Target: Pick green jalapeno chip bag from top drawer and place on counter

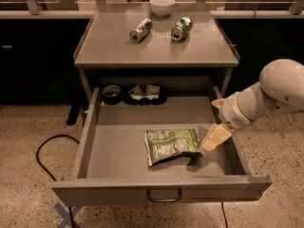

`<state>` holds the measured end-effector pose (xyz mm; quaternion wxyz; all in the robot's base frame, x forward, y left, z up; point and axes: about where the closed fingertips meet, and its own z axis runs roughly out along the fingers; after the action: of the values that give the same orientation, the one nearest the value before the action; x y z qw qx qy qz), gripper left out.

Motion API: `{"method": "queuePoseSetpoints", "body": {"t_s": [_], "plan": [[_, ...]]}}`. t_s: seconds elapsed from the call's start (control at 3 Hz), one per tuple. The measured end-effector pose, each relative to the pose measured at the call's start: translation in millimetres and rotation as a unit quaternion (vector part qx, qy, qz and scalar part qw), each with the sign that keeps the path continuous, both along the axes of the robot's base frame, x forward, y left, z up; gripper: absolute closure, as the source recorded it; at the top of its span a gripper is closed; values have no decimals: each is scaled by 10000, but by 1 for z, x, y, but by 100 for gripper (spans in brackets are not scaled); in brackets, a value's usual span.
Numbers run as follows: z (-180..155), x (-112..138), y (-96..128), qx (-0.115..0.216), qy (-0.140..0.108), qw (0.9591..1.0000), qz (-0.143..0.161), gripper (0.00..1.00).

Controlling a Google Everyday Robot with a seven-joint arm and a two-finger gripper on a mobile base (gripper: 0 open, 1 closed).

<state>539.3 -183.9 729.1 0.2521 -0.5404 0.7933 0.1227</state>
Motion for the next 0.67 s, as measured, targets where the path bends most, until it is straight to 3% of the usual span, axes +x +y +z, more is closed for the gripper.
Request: {"method": "queuePoseSetpoints", "body": {"t_s": [0.67], "plan": [[-72, -7, 59, 585, 342, 9967, 436, 0]]}}
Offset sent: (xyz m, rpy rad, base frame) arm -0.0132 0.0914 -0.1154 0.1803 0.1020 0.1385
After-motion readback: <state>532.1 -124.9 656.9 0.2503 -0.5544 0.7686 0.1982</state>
